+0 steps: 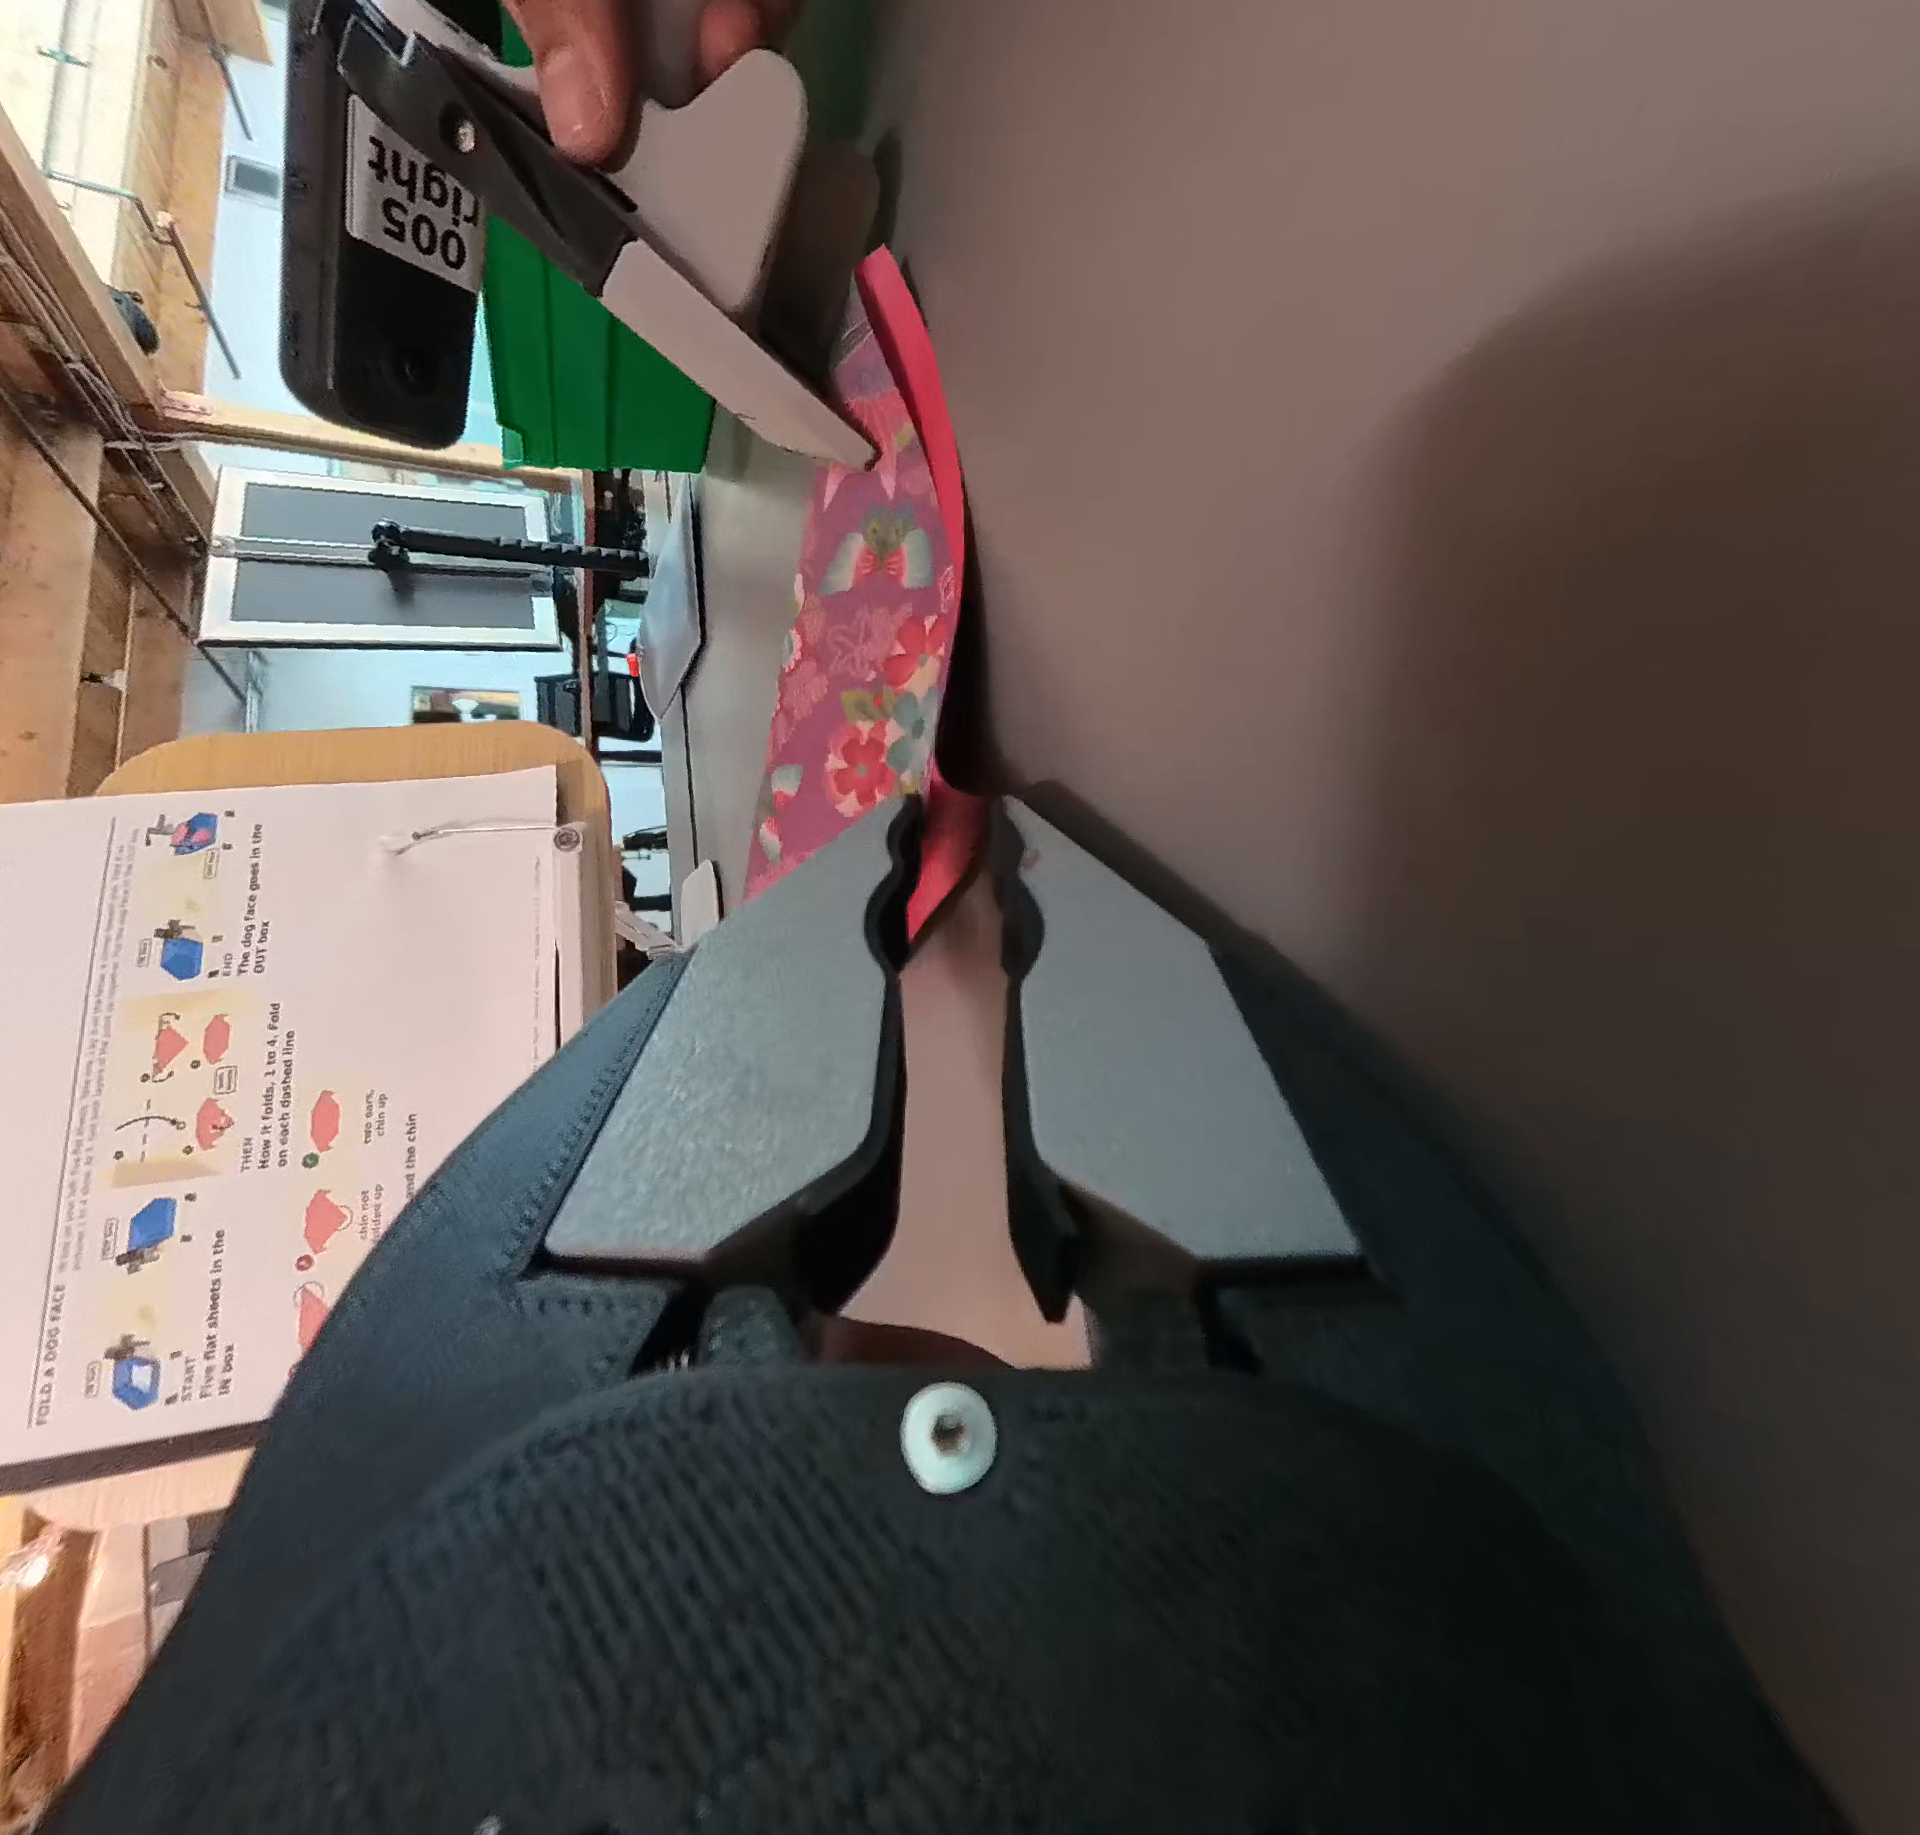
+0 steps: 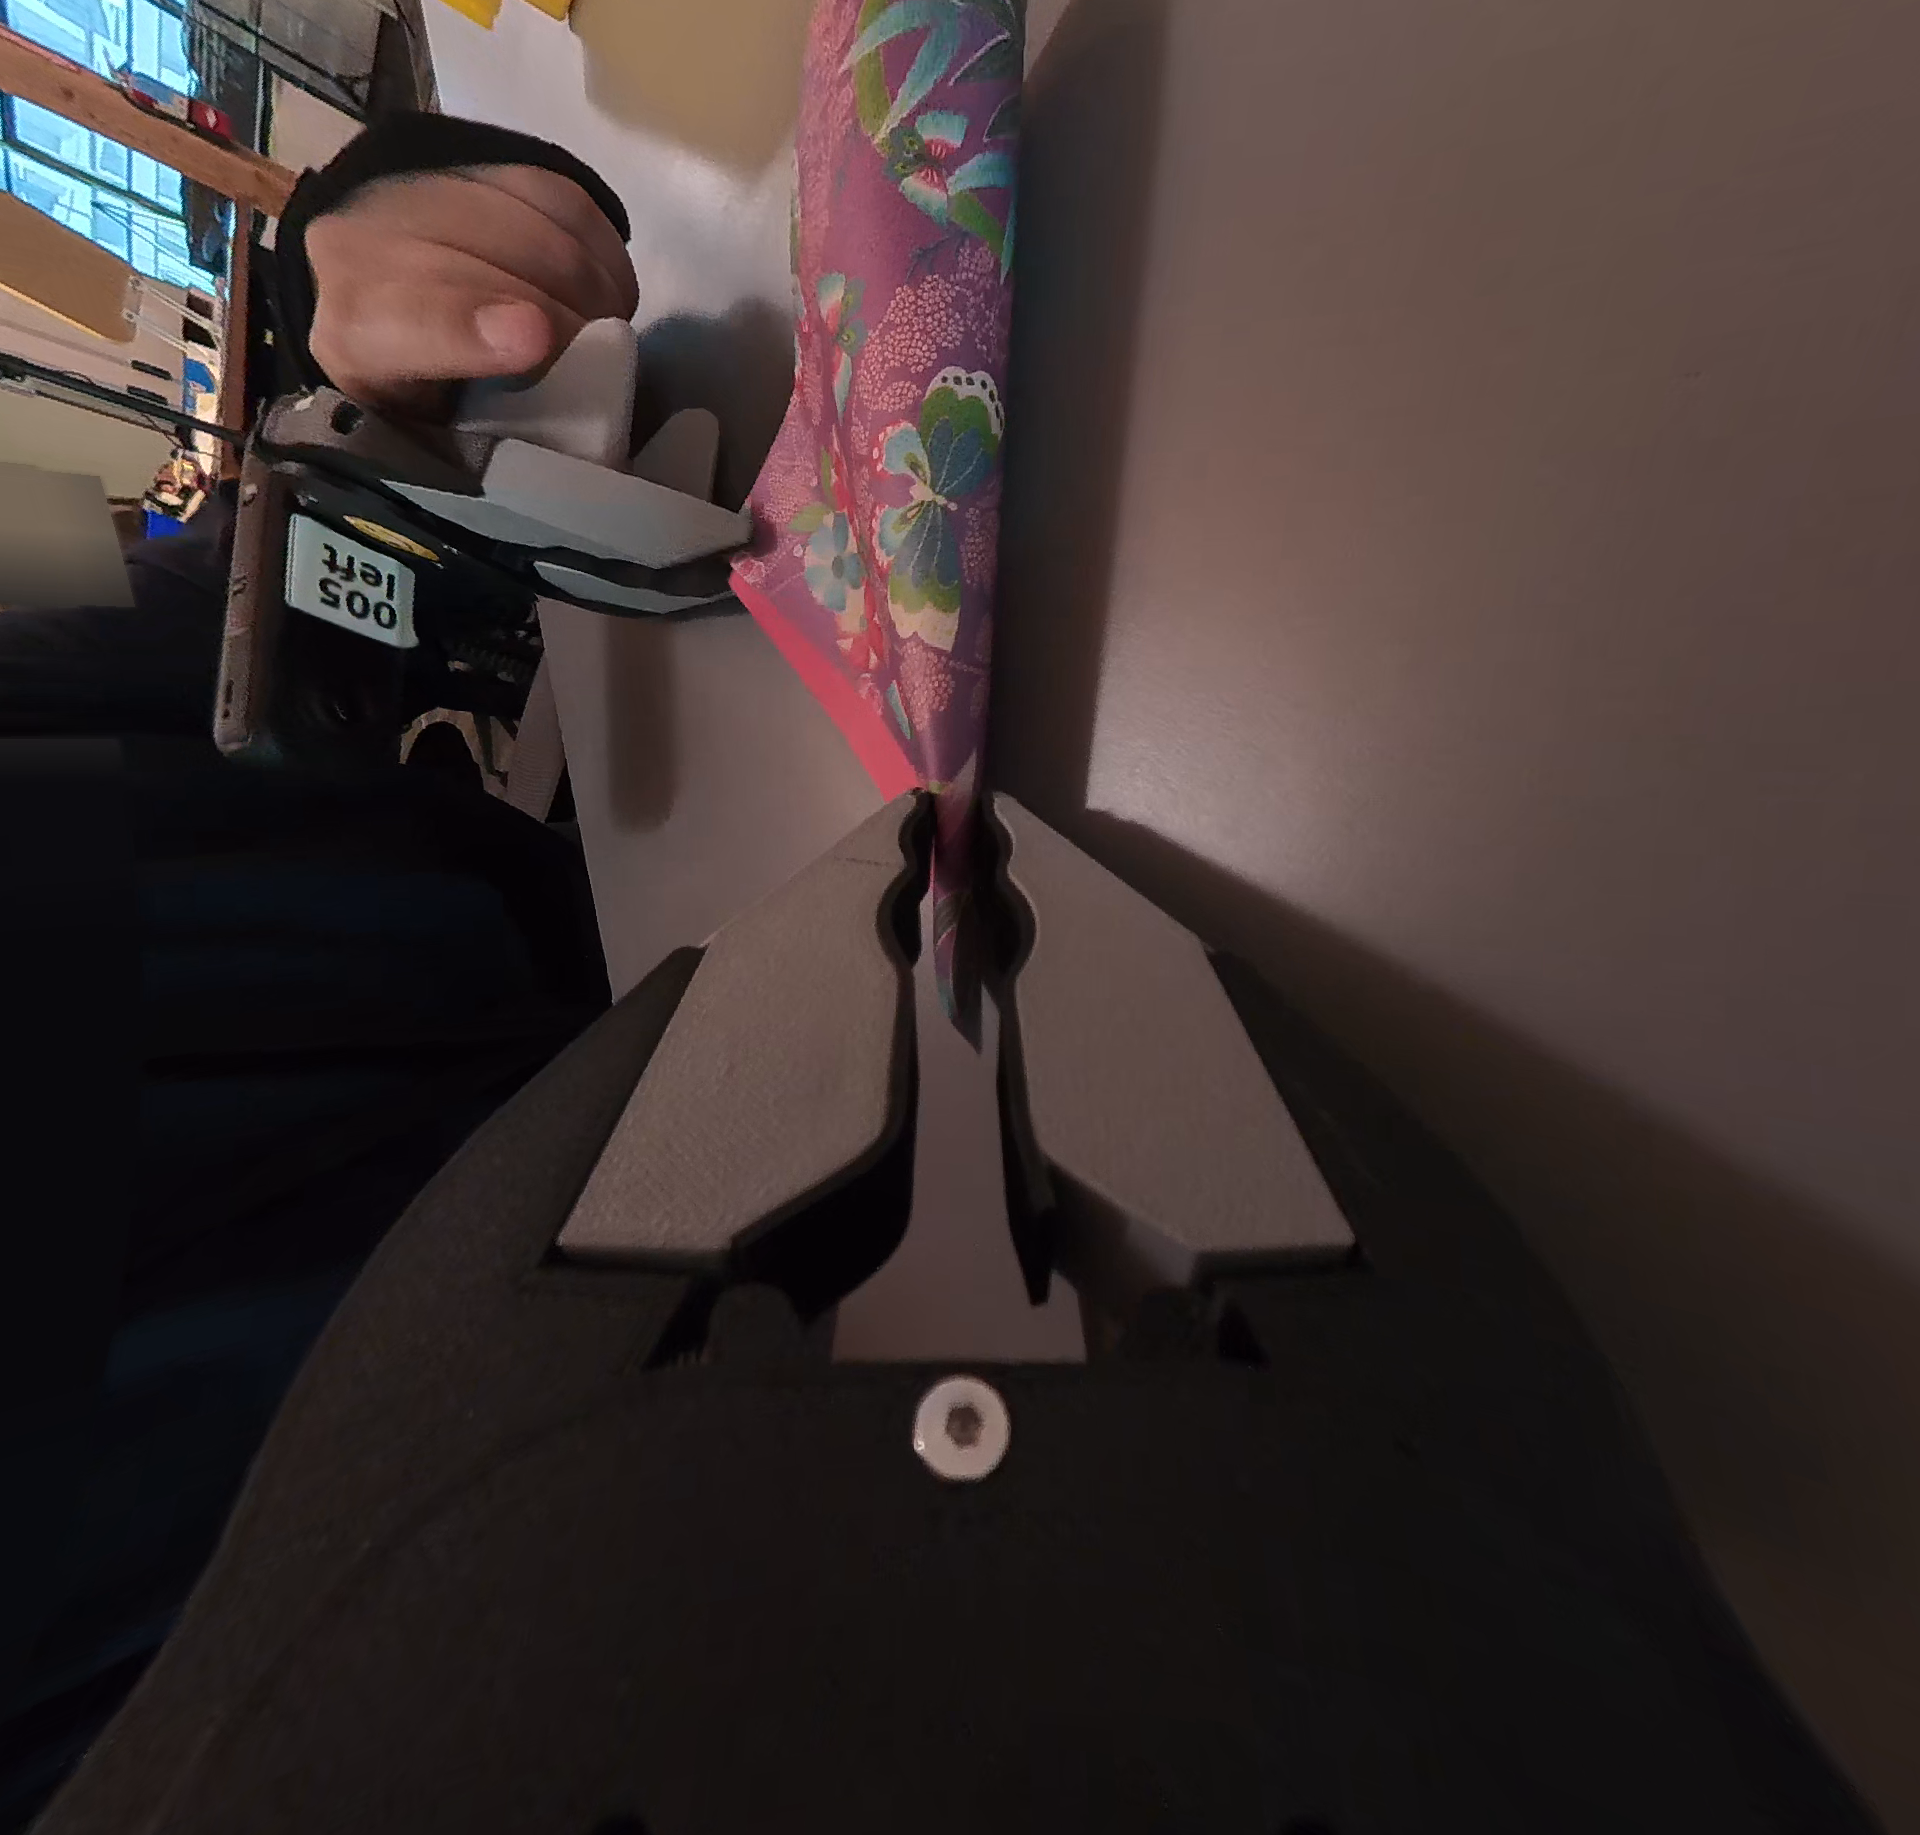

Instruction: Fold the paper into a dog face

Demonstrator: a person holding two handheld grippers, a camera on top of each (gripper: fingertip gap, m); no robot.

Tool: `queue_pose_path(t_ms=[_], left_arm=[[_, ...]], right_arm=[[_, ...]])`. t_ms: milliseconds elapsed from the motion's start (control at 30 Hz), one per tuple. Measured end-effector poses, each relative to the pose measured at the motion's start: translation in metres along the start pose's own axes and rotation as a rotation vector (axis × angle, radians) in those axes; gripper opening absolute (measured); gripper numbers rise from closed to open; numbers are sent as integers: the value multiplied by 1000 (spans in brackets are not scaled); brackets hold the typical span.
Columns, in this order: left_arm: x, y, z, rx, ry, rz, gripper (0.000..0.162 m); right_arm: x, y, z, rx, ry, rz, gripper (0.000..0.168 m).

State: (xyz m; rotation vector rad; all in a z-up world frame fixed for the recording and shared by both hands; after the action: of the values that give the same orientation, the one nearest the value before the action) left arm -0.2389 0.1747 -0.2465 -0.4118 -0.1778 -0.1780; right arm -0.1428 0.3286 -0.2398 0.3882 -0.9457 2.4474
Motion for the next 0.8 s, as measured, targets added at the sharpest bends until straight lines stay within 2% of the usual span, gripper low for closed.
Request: queue_pose_path(t_ms=[300,600,800], left_arm=[[-4,4,3,17,6,32,11],[-4,0,-1,9,27,22,0],[-3,1,-3,-13,15,24,0]], right_arm=[[0,0,0,6,3,2,4],[1,-2,-1,-4,2,-12,6],[3,3,7,63,-6,1,10]])
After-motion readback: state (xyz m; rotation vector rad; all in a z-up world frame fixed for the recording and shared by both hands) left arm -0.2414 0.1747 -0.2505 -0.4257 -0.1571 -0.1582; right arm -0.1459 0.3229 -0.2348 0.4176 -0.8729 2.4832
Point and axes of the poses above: each gripper's, where its closed fingertips meet, y out along the fingers, x out of its top, z = x × y across the jaws, the point moved 6 cm from there along -y, back along the fingers
